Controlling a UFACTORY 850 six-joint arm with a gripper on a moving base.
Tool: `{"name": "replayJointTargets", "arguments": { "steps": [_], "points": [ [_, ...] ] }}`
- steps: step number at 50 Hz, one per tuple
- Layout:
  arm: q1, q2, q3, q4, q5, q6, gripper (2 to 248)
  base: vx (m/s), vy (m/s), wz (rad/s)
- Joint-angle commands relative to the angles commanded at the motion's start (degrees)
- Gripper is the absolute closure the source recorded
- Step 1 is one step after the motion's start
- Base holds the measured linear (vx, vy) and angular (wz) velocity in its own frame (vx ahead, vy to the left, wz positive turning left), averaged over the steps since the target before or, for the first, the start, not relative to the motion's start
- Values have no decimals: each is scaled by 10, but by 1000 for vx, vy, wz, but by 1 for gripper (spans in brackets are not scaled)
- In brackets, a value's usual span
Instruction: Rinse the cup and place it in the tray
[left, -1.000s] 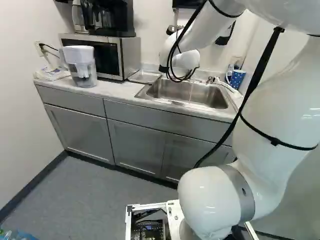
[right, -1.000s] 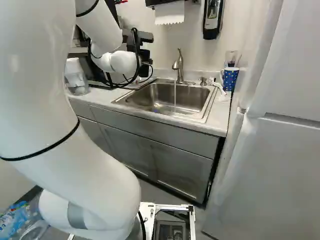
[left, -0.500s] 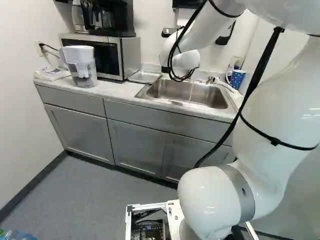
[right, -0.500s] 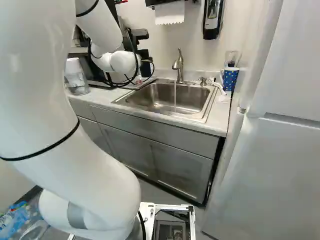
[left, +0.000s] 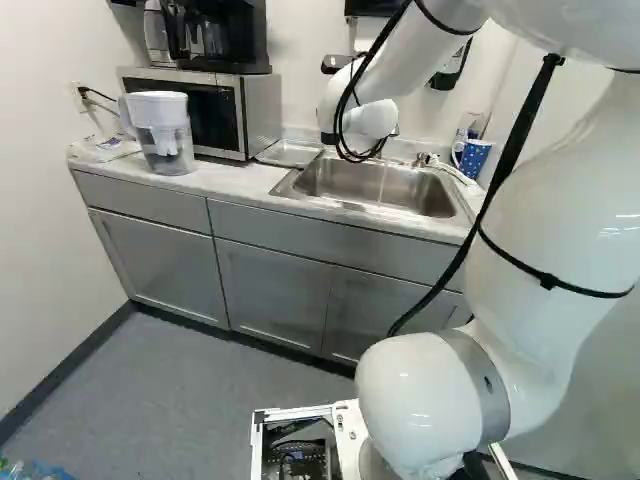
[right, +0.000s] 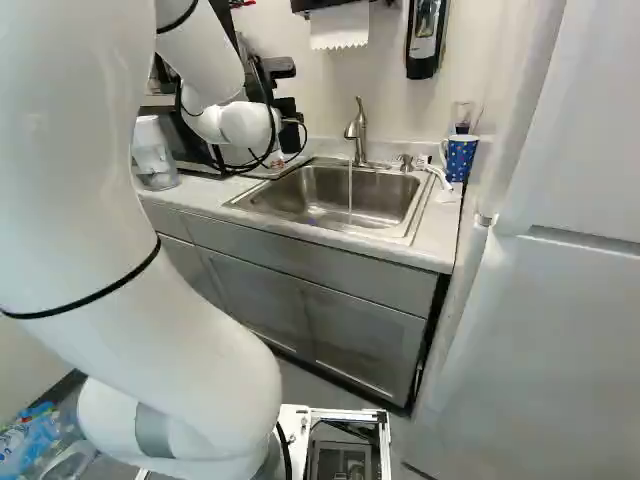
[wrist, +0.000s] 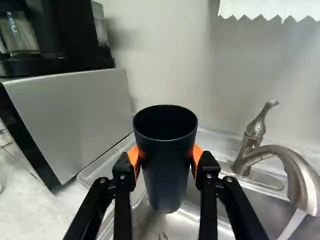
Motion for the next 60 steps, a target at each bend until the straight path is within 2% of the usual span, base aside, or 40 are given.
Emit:
{"name": "replayJointTargets", "arguments": {
  "steps": [30,60],
  "points": [
    [34,-88,-68,0,30,0,128,0,0,0],
    [52,-191,-148,0,70,0,128,0,0,0]
  ]
}}
